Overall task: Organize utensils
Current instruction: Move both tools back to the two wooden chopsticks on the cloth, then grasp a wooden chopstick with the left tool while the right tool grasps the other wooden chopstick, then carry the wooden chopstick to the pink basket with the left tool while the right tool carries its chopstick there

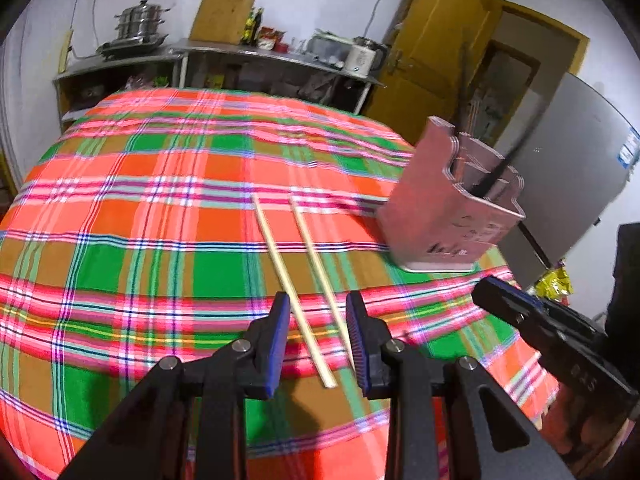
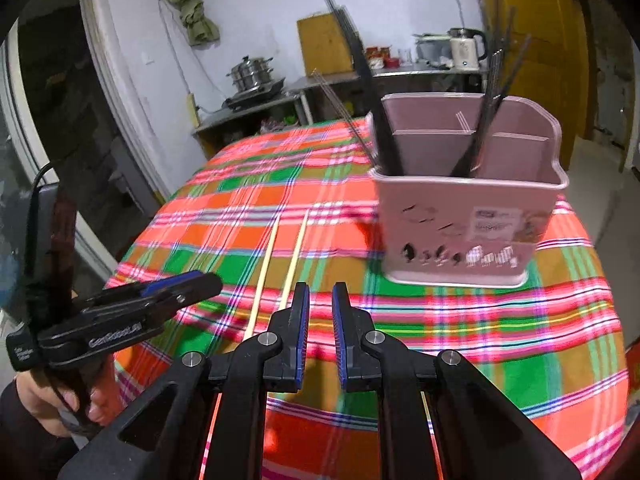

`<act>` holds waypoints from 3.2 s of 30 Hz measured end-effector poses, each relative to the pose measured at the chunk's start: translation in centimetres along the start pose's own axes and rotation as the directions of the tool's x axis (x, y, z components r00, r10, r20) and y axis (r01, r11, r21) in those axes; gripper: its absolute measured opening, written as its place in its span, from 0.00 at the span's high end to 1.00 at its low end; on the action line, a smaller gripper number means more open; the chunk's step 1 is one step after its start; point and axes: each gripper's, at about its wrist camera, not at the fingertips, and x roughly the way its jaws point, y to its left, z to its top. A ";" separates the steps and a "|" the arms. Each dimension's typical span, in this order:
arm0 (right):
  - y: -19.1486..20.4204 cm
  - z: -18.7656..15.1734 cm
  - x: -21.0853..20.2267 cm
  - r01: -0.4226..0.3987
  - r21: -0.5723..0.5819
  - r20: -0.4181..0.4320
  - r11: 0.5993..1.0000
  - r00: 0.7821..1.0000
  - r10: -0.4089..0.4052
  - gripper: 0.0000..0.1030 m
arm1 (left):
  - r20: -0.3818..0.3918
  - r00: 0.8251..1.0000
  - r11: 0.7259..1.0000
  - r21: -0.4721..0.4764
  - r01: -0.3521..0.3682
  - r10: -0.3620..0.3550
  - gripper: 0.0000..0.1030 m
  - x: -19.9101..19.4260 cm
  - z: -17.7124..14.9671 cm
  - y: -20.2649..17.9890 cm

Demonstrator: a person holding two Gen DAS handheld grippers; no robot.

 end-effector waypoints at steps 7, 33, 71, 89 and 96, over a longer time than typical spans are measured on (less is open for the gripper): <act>0.7 -0.2 3.7 -0.014 -0.011 -0.060 1.000 0.998 0.013 0.89 | -0.031 0.999 0.999 -0.027 -0.029 0.028 0.71 3.5 1.6 2.2; 1.8 1.1 10.2 -0.038 -0.010 -0.149 0.999 0.988 0.036 0.89 | -0.058 0.990 0.992 0.012 -0.127 0.128 0.95 6.4 2.3 4.9; 5.2 5.7 17.6 -0.035 -0.090 -0.229 0.995 0.973 0.014 0.91 | -0.079 0.978 0.981 -0.012 -0.193 0.192 0.85 6.2 5.0 10.5; 5.7 7.0 18.0 -0.050 -0.113 -0.251 0.992 0.968 0.021 0.95 | -0.094 0.973 0.978 0.007 -0.210 0.210 0.95 5.9 6.0 10.3; 6.7 8.4 14.3 -0.075 -0.128 -0.173 0.989 0.984 0.052 0.95 | -0.019 0.979 0.979 0.015 -0.202 0.202 0.95 2.4 7.6 8.8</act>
